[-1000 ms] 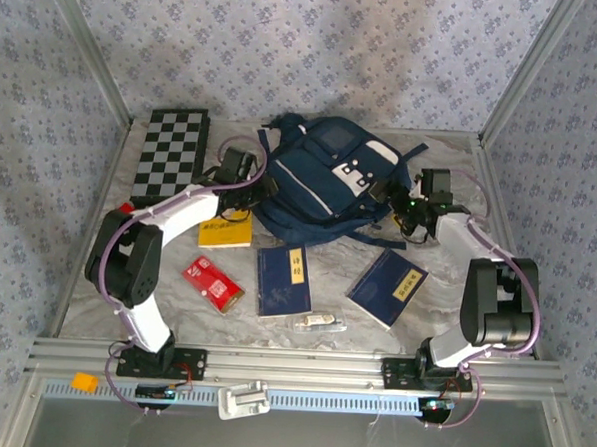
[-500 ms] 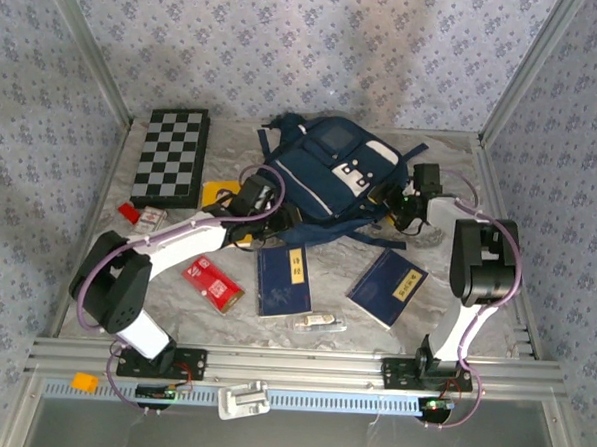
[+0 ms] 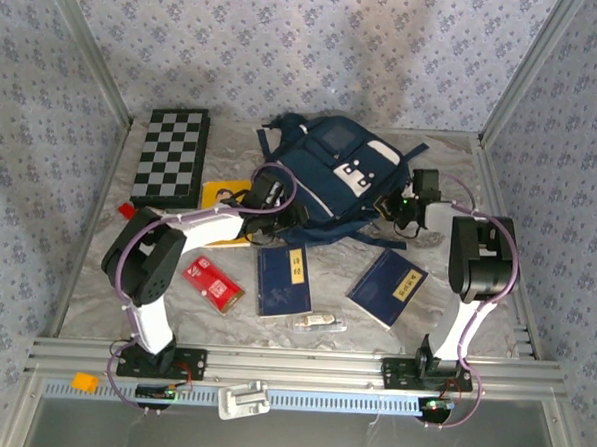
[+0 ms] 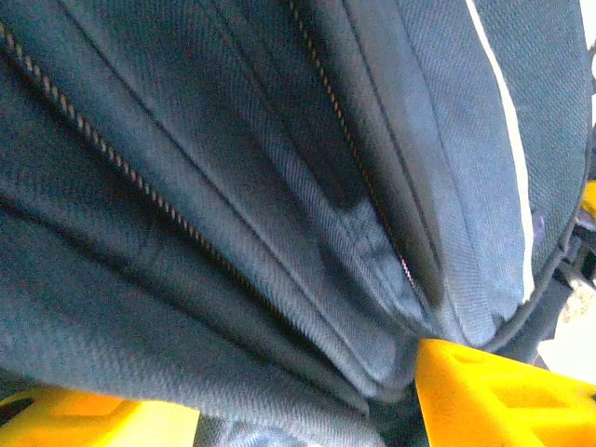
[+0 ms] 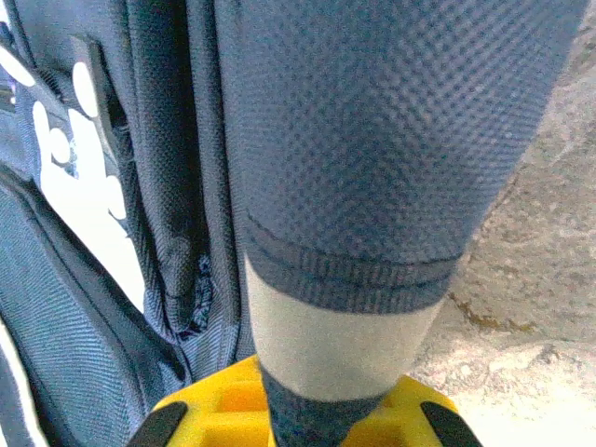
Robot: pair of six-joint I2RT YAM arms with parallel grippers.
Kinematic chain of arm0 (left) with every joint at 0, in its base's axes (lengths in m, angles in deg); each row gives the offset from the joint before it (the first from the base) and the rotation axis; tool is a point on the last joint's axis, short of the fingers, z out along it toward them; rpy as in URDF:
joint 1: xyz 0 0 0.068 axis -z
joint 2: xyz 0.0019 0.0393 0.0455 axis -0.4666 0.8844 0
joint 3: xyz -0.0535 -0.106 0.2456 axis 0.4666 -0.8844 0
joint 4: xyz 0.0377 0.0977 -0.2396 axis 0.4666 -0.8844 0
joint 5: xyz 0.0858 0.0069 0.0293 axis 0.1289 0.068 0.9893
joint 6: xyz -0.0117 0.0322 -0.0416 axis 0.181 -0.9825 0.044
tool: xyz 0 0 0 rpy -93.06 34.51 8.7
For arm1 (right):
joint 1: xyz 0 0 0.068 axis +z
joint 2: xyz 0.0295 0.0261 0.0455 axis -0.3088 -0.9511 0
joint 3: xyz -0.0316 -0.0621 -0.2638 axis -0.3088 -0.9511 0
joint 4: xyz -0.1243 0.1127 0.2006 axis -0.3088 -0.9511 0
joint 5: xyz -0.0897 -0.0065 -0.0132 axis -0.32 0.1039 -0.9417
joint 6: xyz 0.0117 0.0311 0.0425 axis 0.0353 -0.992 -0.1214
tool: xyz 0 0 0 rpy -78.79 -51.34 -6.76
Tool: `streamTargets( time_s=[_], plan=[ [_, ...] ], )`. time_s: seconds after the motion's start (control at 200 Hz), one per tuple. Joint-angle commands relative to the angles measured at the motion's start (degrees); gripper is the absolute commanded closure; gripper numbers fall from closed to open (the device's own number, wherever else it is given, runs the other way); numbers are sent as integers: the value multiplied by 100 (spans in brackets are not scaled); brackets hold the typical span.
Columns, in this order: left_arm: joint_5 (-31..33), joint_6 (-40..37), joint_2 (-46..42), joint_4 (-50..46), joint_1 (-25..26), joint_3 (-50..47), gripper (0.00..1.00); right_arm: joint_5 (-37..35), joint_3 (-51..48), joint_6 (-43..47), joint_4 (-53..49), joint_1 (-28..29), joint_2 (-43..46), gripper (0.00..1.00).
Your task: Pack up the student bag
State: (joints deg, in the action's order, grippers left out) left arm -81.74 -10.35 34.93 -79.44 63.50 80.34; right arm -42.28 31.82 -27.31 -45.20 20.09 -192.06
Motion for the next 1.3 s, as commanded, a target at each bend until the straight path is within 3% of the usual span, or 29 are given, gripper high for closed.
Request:
streamTargets(
  time_s=[0.0,0.205,0.325,0.535,0.84,0.959,1.079,1.294],
  plan=[
    [73,-373,244,479,-138,418,39,172,-194,-57,90,-103,511,100],
    [-59,-583,662,697,-413,1003,38,146,-751,-290,150,-115,1272,100],
    [-236,-839,823,746,-568,1285,38,68,-1351,-950,712,96,1738,100],
    [-597,-1200,1050,521,-1028,1738,37,-885,-1776,-1912,1162,637,2319,100],
    [-448,-1707,-347,-365,-1183,967,33,-1776,-2042,-2531,1235,863,2828,100],
    [211,-1921,-1116,-606,-752,400,34,-1828,-2050,-2696,1172,927,2901,100],
    [734,-2134,-1756,-359,32,-264,35,-1765,-2029,-2845,1237,953,2918,100],
    [1404,-2437,-1631,807,1635,-943,38,-1798,-1974,-3002,1265,1101,2929,100]
  ],
)
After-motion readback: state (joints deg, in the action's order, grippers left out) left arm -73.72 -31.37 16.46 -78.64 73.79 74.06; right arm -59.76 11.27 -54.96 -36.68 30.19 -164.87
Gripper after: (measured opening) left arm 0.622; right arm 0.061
